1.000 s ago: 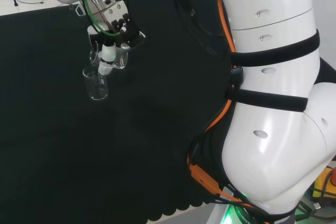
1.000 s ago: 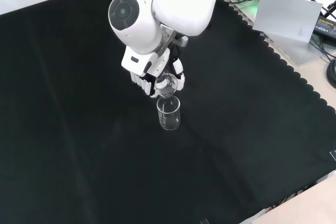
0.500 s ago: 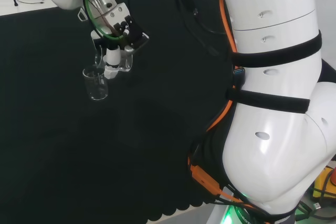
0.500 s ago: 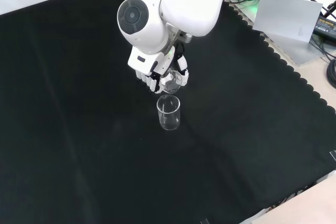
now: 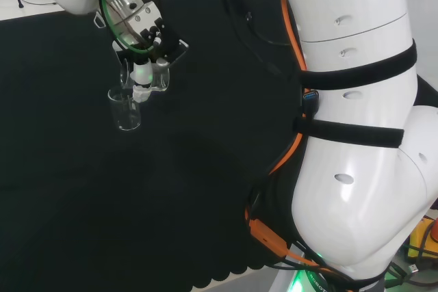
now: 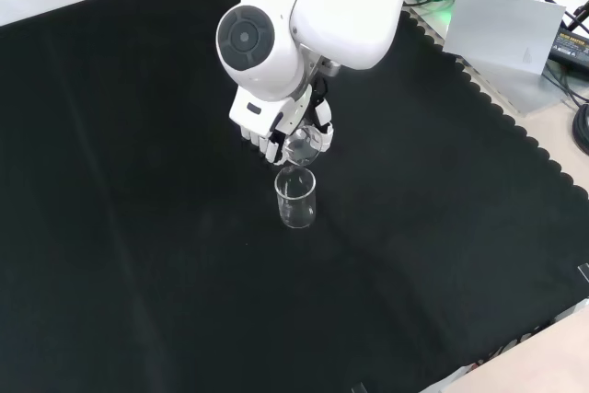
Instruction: Pour the water from the handheld beaker into the one on the table.
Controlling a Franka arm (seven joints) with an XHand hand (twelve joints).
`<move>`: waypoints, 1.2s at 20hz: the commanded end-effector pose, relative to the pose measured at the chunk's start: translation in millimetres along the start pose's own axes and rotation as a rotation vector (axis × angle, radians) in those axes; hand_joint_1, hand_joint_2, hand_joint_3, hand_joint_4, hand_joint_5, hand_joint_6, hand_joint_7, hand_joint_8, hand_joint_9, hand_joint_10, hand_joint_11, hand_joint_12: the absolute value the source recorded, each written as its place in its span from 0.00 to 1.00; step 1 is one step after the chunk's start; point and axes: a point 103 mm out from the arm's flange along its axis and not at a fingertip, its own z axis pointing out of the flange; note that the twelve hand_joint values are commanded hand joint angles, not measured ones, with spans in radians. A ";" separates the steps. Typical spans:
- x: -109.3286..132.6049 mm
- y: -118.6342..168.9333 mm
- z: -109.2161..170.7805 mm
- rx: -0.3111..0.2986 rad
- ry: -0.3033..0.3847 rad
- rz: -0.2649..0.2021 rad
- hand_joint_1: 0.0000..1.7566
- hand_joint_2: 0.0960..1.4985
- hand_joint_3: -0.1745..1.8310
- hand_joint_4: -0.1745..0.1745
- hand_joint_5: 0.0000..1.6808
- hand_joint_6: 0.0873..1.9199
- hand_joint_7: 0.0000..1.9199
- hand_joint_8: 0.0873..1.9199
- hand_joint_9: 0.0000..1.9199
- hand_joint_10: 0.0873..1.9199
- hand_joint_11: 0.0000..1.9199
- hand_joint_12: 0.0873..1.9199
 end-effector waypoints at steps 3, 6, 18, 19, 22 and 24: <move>4.8 1.9 -2.1 0.024 -0.036 0.010 0.73 0.38 0.53 0.00 0.64 0.55 0.59 0.54 0.69 0.51 0.57 0.43; 4.3 2.8 -2.1 0.031 -0.052 0.023 0.73 0.38 0.53 0.00 0.64 0.55 0.59 0.54 0.69 0.51 0.57 0.44; 0.4 6.9 -1.0 0.067 -0.089 0.065 0.73 0.37 0.53 0.00 0.64 0.56 0.59 0.54 0.69 0.51 0.57 0.44; -1.0 6.5 -0.5 0.064 -0.084 0.062 0.73 0.37 0.53 0.00 0.64 0.56 0.59 0.54 0.69 0.51 0.57 0.44; -2.2 6.2 -1.2 0.066 -0.089 0.060 0.73 0.37 0.53 0.00 0.64 0.56 0.59 0.54 0.69 0.51 0.57 0.44; -3.3 6.1 -1.6 0.077 -0.100 0.061 0.73 0.37 0.53 0.00 0.63 0.56 0.59 0.55 0.69 0.51 0.57 0.44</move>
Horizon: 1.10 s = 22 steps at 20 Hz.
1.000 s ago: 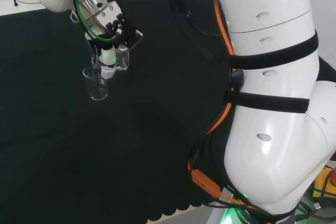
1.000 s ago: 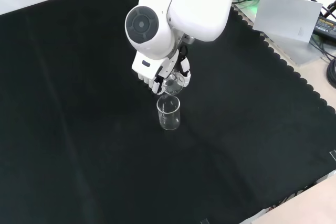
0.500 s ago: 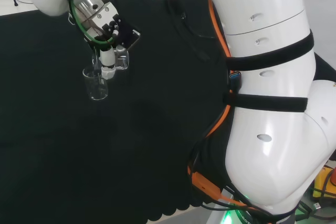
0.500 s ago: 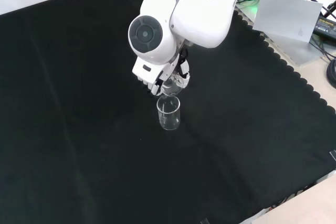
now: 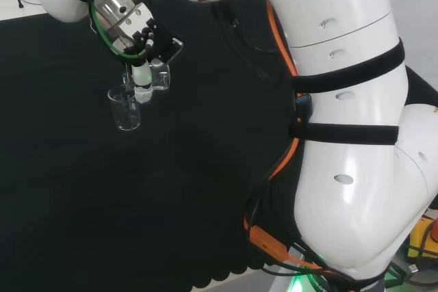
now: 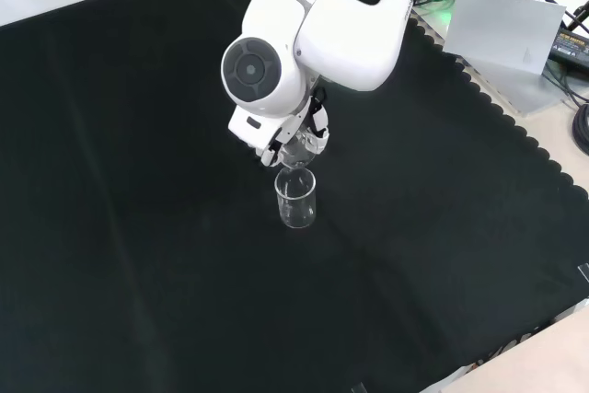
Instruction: Pour the water from the handheld beaker into the one on the table.
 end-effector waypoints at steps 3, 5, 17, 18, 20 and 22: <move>-4.0 -0.4 -0.7 0.020 -0.027 0.004 0.73 0.37 0.54 0.00 0.63 0.56 0.59 0.55 0.69 0.51 0.57 0.44; -5.4 -0.2 -1.1 0.025 -0.031 0.010 0.73 0.37 0.54 0.00 0.63 0.56 0.59 0.55 0.69 0.51 0.57 0.44; -1.3 1.0 -7.4 0.066 -0.064 0.028 0.73 0.37 0.54 0.00 0.63 0.56 0.59 0.55 0.69 0.51 0.57 0.44; -0.3 1.3 -8.1 0.072 -0.068 0.030 0.73 0.37 0.54 0.00 0.63 0.56 0.59 0.55 0.69 0.52 0.57 0.44; 0.9 1.6 -8.8 0.080 -0.077 0.030 0.73 0.37 0.54 0.00 0.63 0.56 0.59 0.55 0.69 0.52 0.57 0.44; 4.0 2.2 -10.6 0.089 -0.087 0.033 0.73 0.37 0.54 0.00 0.63 0.56 0.59 0.55 0.69 0.52 0.57 0.44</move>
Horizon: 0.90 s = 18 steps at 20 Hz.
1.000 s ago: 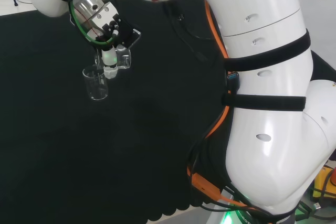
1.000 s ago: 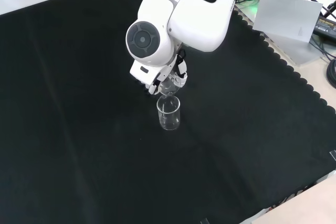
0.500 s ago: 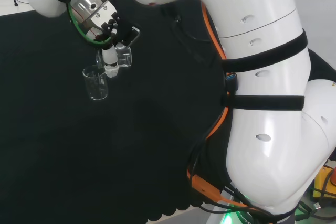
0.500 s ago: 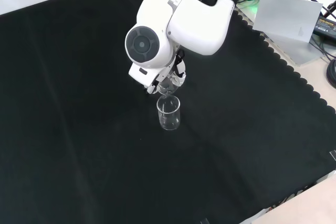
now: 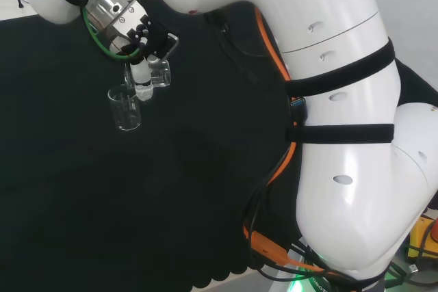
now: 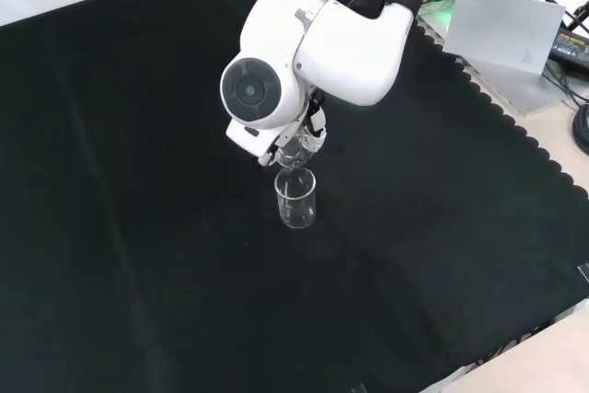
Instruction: Pour the water from the handheld beaker into the one on the table.
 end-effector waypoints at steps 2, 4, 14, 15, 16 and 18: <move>6.7 0.3 -3.6 0.030 -0.035 0.009 0.73 0.37 0.54 0.00 0.63 0.56 0.59 0.55 0.69 0.52 0.57 0.44; 8.7 0.8 -5.3 0.035 -0.043 0.013 0.73 0.37 0.54 0.00 0.63 0.56 0.59 0.55 0.69 0.52 0.57 0.44; 10.6 3.8 -7.9 0.068 -0.084 0.038 0.73 0.37 0.54 0.00 0.63 0.56 0.59 0.55 0.69 0.52 0.57 0.44; 10.8 3.9 -8.3 0.071 -0.084 0.039 0.73 0.37 0.54 0.00 0.63 0.56 0.59 0.55 0.69 0.52 0.57 0.44; 12.1 4.1 -9.5 0.074 -0.088 0.041 0.73 0.37 0.54 0.00 0.63 0.56 0.59 0.55 0.69 0.52 0.57 0.44; 11.9 4.2 -9.7 0.078 -0.090 0.043 0.73 0.37 0.54 0.00 0.63 0.56 0.59 0.55 0.69 0.52 0.57 0.44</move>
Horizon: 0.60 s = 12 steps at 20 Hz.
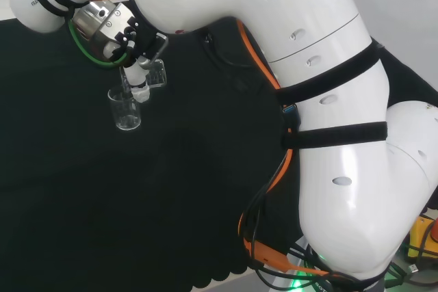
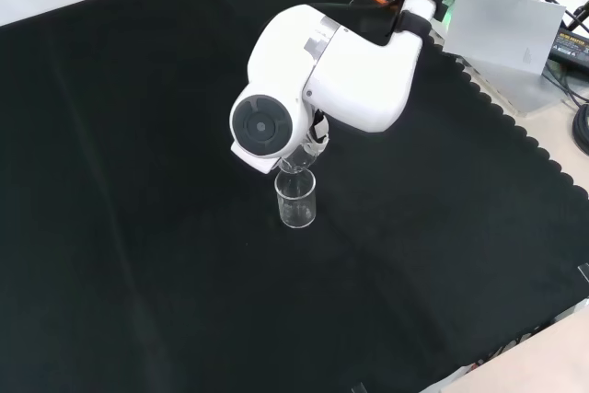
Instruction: Pour the water from the handheld beaker into the one on the table.
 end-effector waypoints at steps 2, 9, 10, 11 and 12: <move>0.6 -0.2 -0.8 0.017 -0.013 0.010 0.73 0.37 0.54 0.00 0.63 0.56 0.59 0.55 0.69 0.52 0.57 0.44; 6.9 -2.5 -7.8 0.016 -0.025 0.016 0.73 0.37 0.54 0.00 0.63 0.56 0.59 0.55 0.69 0.52 0.57 0.44; 3.8 -3.4 -6.1 0.015 -0.025 0.017 0.73 0.37 0.54 0.00 0.63 0.56 0.59 0.55 0.69 0.52 0.57 0.44; 2.8 -4.2 -6.1 0.017 -0.027 0.018 0.73 0.37 0.54 0.00 0.63 0.56 0.59 0.55 0.69 0.52 0.57 0.44; 2.7 -4.6 -6.6 0.019 -0.031 0.019 0.73 0.37 0.54 0.00 0.63 0.56 0.59 0.55 0.69 0.52 0.57 0.44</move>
